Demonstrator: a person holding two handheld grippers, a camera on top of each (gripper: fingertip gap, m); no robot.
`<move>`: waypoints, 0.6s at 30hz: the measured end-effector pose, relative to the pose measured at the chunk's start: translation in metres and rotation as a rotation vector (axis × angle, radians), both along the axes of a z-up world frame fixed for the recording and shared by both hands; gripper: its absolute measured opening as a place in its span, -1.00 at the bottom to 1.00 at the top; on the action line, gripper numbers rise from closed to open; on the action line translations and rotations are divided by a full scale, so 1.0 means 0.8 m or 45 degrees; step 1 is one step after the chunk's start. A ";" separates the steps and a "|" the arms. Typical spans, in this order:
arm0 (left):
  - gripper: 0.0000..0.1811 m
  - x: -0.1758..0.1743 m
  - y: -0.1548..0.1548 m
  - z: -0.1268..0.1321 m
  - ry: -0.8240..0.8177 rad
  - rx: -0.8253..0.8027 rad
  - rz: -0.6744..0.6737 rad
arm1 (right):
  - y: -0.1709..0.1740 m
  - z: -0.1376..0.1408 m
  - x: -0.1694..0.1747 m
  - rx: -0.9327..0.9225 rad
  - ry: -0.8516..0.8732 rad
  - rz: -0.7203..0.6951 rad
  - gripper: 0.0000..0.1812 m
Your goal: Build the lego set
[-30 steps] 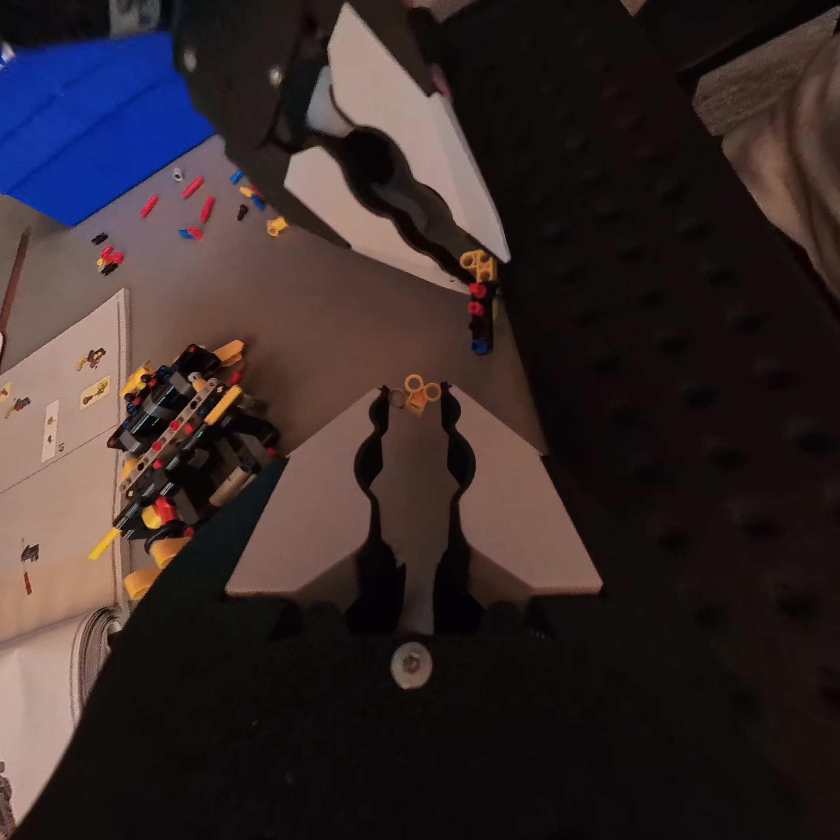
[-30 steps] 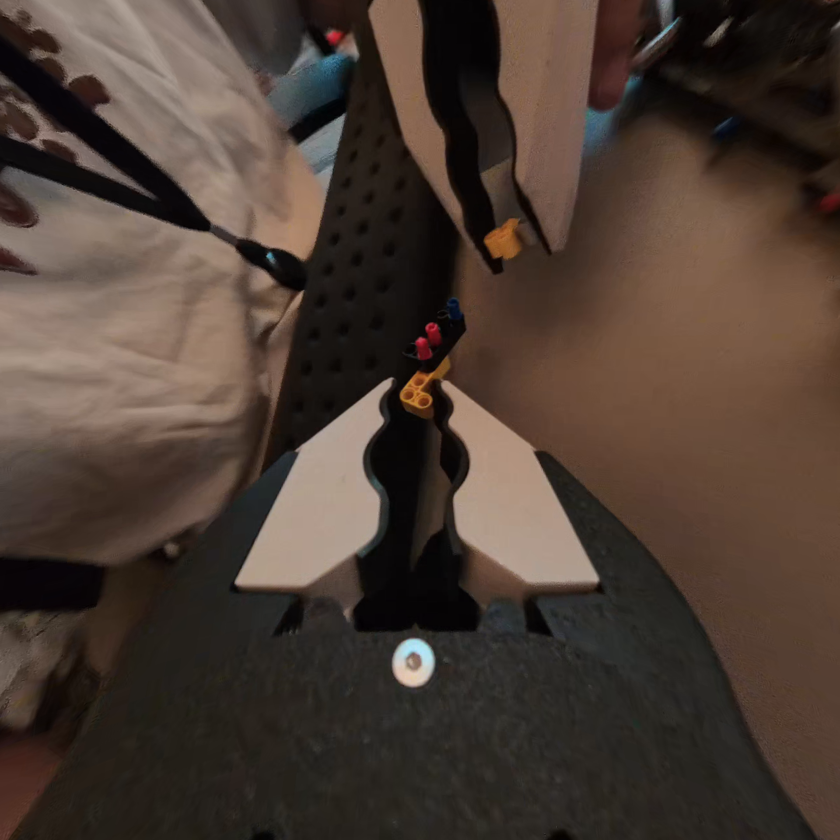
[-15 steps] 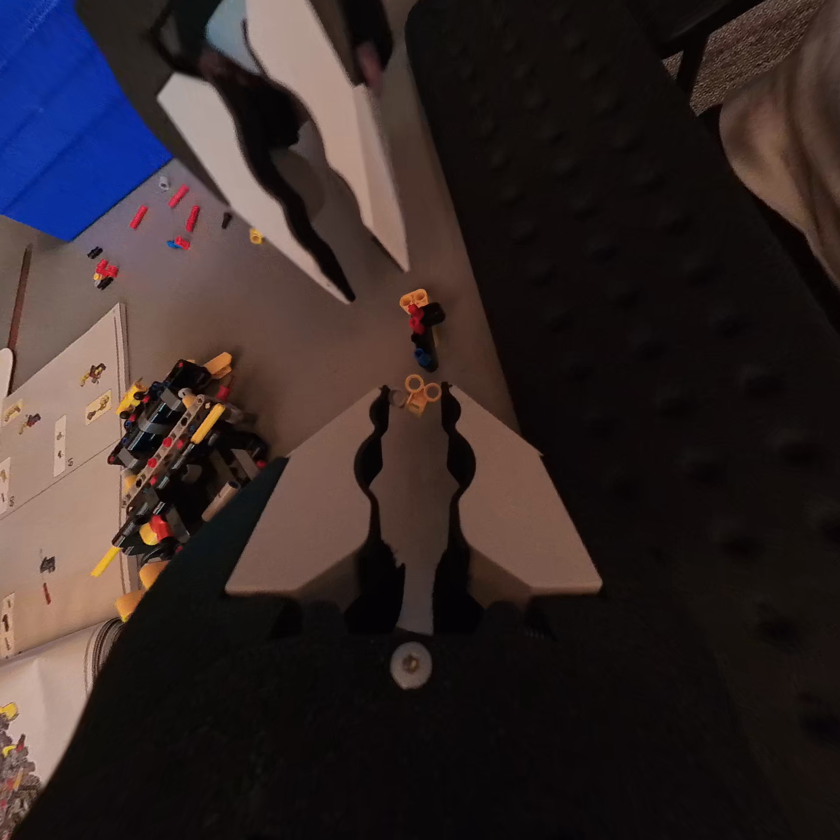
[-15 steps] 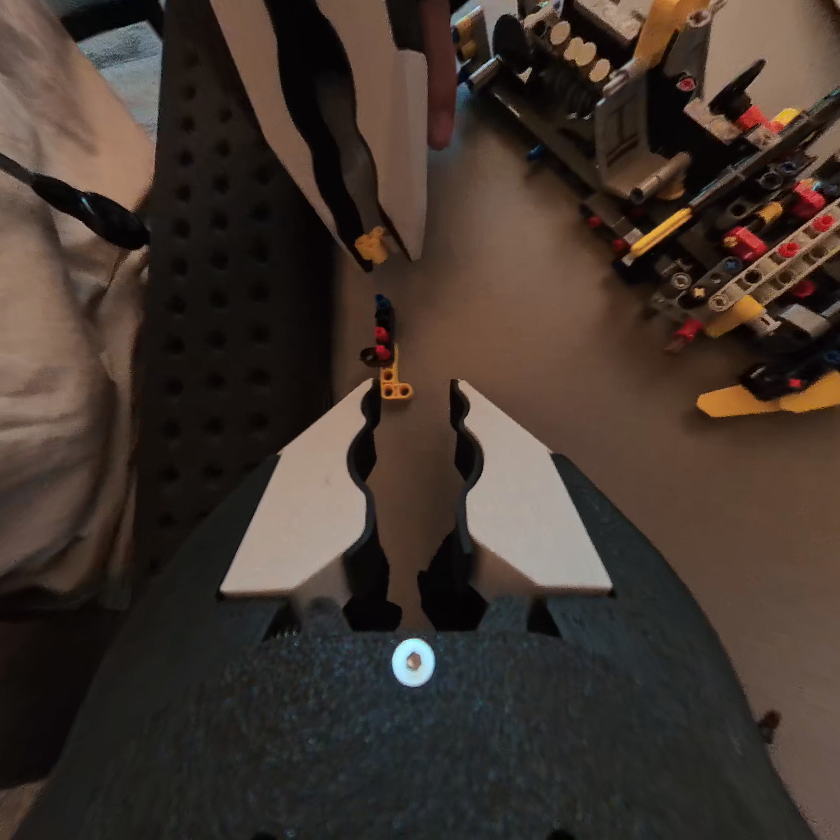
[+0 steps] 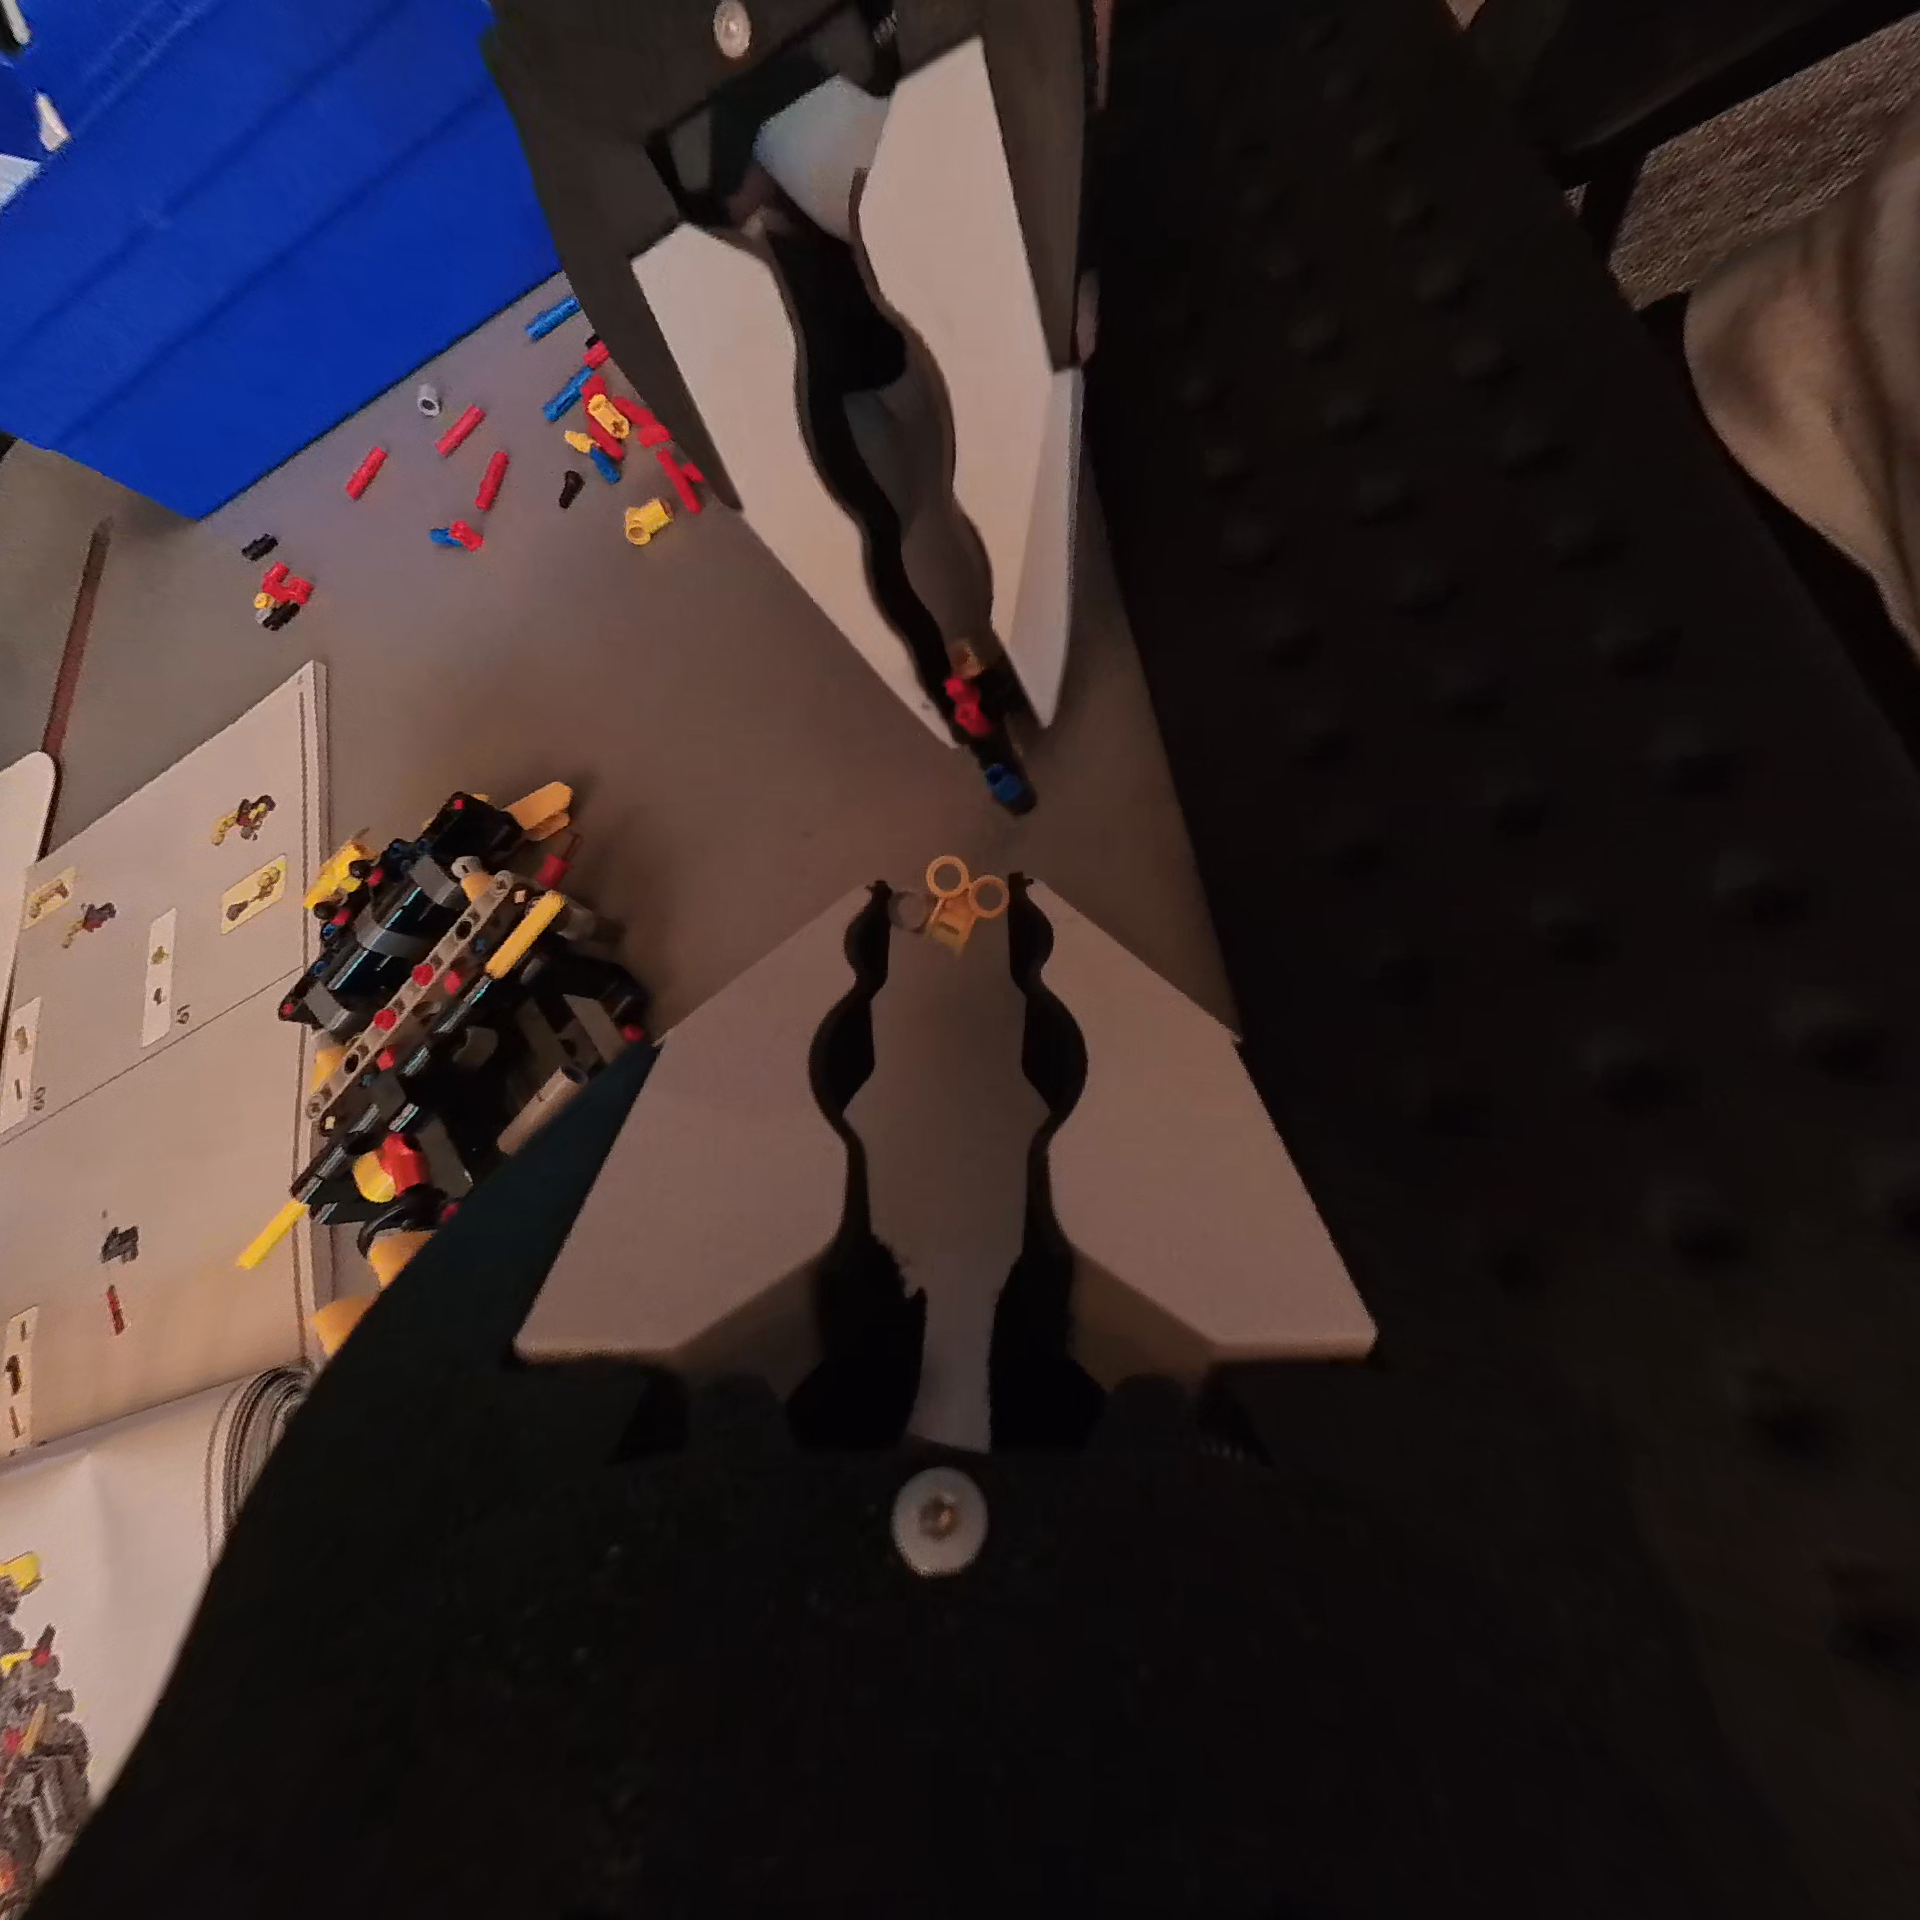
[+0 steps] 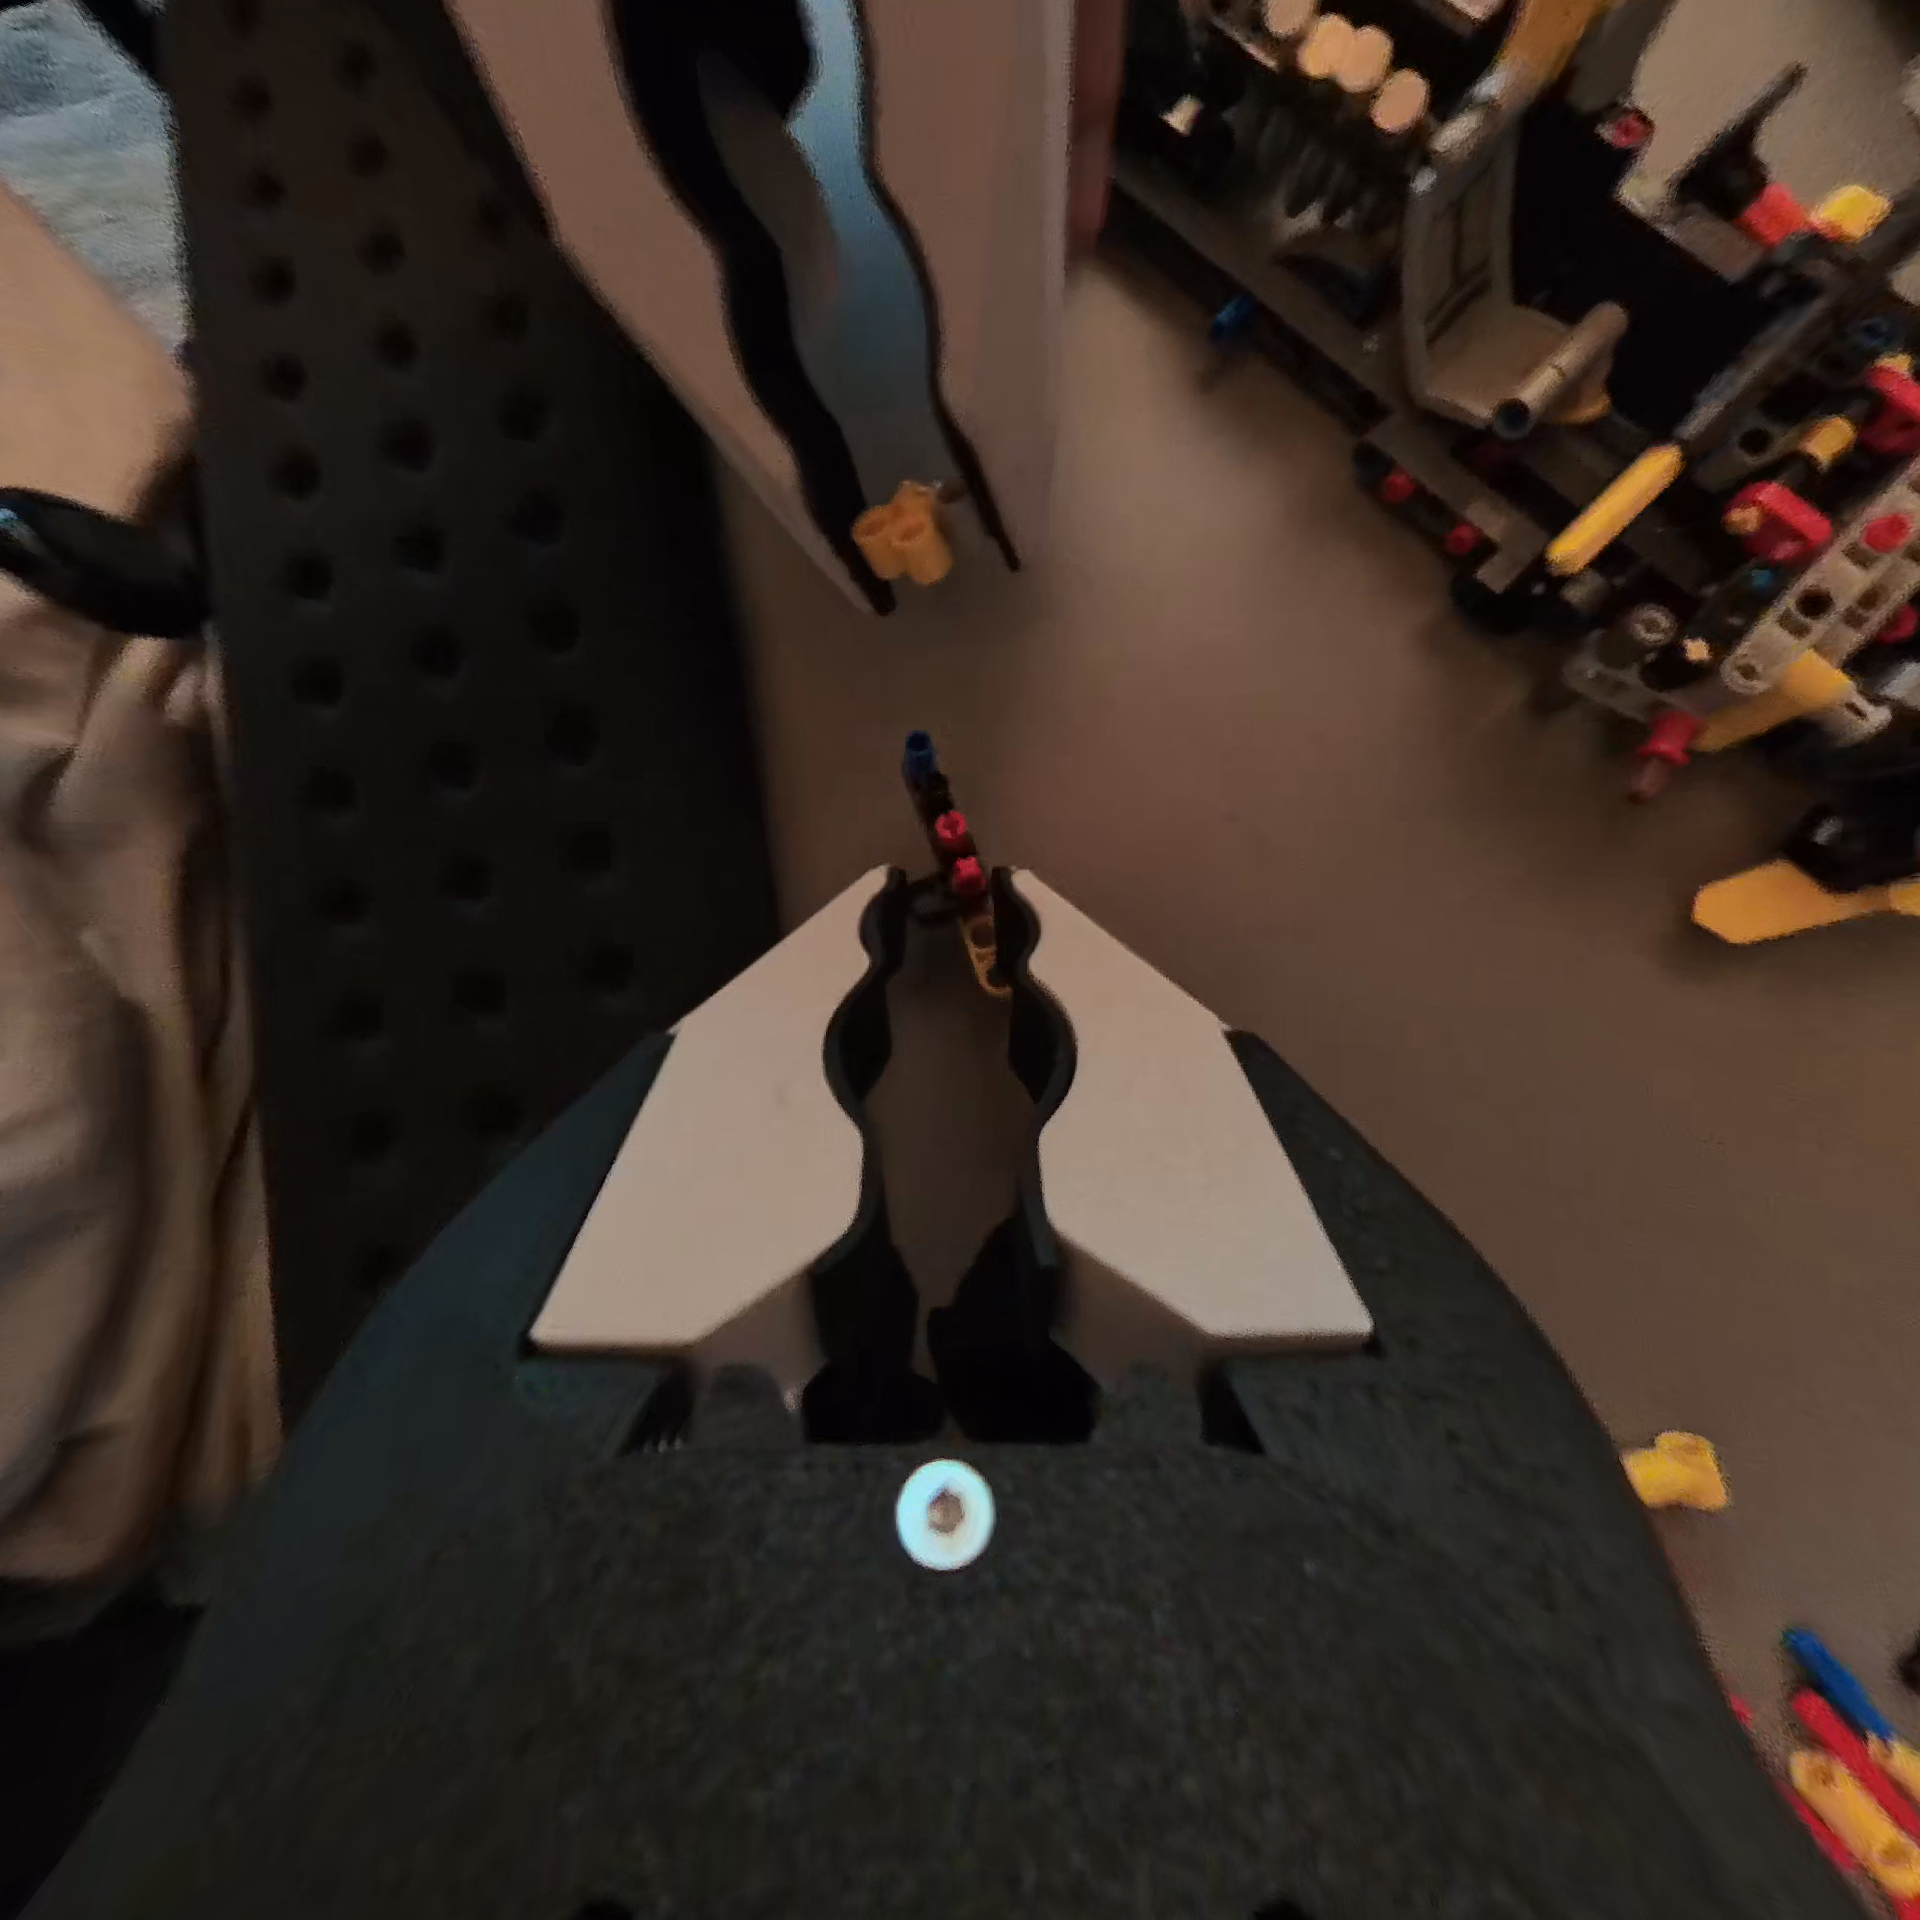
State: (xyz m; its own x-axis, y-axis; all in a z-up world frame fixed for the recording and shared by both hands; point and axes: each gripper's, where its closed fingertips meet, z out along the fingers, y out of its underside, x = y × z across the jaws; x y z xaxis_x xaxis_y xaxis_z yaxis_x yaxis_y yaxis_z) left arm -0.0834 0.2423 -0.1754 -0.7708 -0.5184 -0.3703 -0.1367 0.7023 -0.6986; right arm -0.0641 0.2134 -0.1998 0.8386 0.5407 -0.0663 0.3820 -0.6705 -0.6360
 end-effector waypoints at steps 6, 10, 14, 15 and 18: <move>-0.74 0.001 0.003 0.002 0.000 -0.006 0.011 | 0.005 -0.006 0.001 0.012 0.041 0.172 -0.76; -0.74 0.002 0.004 0.003 -0.006 -0.008 0.015 | 0.005 0.002 0.014 0.019 0.079 0.018 -0.65; -0.74 0.002 0.004 0.005 -0.004 -0.022 0.019 | -0.008 0.011 0.033 0.033 0.087 -0.275 -0.57; -0.74 0.003 0.004 0.005 -0.004 -0.027 0.022 | -0.010 0.013 0.029 0.027 0.130 -0.322 -0.55; -0.74 0.006 0.006 0.006 -0.011 -0.029 0.041 | -0.006 0.009 0.019 0.014 0.143 -0.387 -0.49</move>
State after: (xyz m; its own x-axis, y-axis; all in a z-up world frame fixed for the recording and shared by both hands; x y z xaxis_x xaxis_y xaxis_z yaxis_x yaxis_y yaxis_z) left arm -0.0789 0.2473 -0.1704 -0.7502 -0.5515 -0.3648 -0.1528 0.6813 -0.7159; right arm -0.0488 0.2087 -0.1928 0.9496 0.2678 -0.1629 0.0924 -0.7357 -0.6710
